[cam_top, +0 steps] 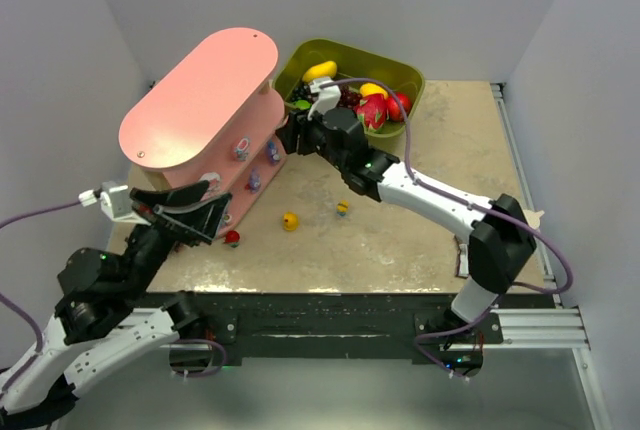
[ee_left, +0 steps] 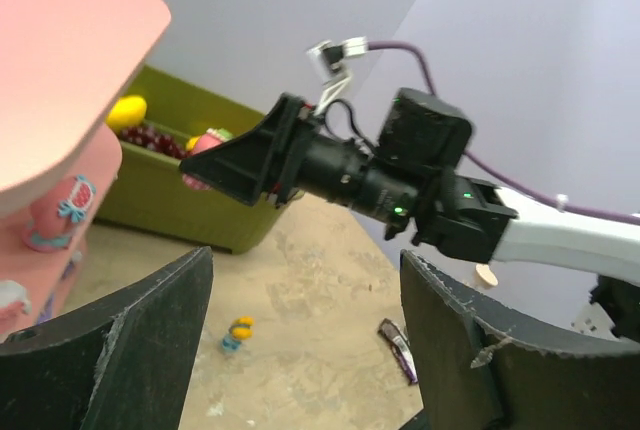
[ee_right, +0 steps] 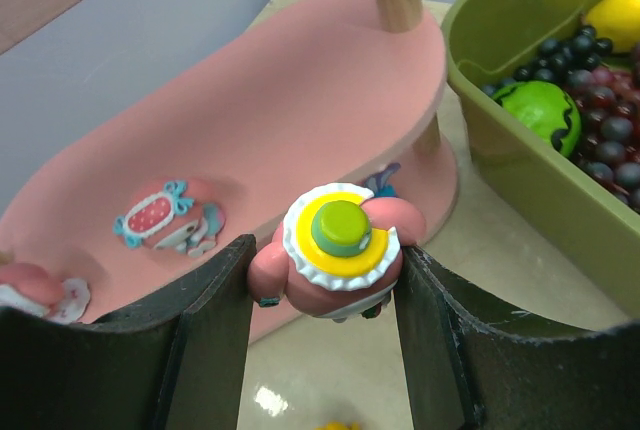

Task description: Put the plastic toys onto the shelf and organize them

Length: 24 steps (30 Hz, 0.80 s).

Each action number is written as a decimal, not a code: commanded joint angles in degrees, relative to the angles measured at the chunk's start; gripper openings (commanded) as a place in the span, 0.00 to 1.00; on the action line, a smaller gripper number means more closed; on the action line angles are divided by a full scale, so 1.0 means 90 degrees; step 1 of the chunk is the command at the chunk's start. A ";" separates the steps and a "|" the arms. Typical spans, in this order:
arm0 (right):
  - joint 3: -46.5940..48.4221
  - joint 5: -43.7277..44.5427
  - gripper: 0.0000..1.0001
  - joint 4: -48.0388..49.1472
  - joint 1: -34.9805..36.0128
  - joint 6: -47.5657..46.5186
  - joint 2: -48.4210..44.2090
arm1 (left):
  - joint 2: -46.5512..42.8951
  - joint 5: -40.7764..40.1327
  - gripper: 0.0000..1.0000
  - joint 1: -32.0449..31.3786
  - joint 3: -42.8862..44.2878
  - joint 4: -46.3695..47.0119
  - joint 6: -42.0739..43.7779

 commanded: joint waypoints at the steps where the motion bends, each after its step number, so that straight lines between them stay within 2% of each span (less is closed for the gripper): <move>1: 0.0802 -0.0198 0.24 0.0549 -0.0003 -0.0394 0.0479 | -0.0396 0.0505 0.79 0.0031 0.0159 -0.0233 0.0665; 6: 0.1525 -0.0296 0.24 0.0441 -0.0013 -0.0356 0.1125 | -0.0465 0.0369 0.78 0.0040 0.0434 -0.0732 0.0948; 14: 0.2306 -0.0131 0.24 0.0218 -0.0022 -0.0053 0.1887 | -0.0855 0.0340 0.77 0.0060 0.0278 -0.0634 0.1163; 24: 0.2502 0.0007 0.26 0.0119 -0.0032 0.0484 0.2288 | -0.1431 -0.0715 0.77 0.0060 0.0180 -0.0752 0.0851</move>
